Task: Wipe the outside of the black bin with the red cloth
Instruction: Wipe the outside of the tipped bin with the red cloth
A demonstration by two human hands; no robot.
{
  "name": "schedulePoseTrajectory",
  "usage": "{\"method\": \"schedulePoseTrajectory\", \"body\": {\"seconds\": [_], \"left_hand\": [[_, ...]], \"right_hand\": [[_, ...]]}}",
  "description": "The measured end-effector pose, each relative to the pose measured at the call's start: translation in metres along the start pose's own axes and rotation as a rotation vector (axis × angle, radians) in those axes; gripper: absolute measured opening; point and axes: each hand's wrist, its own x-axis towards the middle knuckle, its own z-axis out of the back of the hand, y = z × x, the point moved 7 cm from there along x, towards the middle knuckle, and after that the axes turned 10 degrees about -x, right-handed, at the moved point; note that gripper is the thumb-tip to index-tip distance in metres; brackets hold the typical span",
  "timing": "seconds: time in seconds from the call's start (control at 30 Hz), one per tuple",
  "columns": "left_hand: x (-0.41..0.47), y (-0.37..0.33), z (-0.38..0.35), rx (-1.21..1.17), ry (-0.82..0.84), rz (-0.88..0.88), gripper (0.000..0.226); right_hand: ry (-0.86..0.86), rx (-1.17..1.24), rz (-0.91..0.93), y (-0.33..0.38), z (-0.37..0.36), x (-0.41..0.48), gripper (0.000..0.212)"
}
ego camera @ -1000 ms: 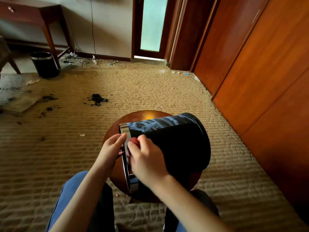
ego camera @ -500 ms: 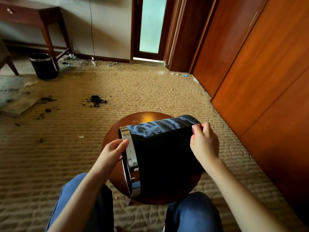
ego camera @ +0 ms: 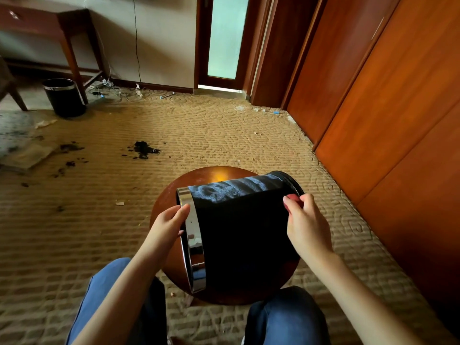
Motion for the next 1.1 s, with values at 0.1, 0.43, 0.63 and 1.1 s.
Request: {"method": "schedulePoseTrajectory", "body": {"seconds": [0.1,0.43,0.63,1.1], "left_hand": [[-0.005,0.004,-0.003,-0.019,-0.007,0.006,0.07],[0.001,0.002,-0.003,-0.01,-0.047,0.015,0.032],[-0.008,0.011,-0.005,-0.076,-0.033,0.034,0.041],[0.0,0.0,-0.004,-0.015,-0.06,-0.001,0.032]], "right_hand": [[0.04,-0.03,-0.044,-0.006,0.004,0.027,0.031],[-0.005,-0.021,-0.045,0.0,-0.003,0.033,0.035],[-0.024,0.021,0.029,-0.016,0.006,0.019,0.038],[0.058,-0.241,0.089,0.032,0.012,0.02,0.034]]}}
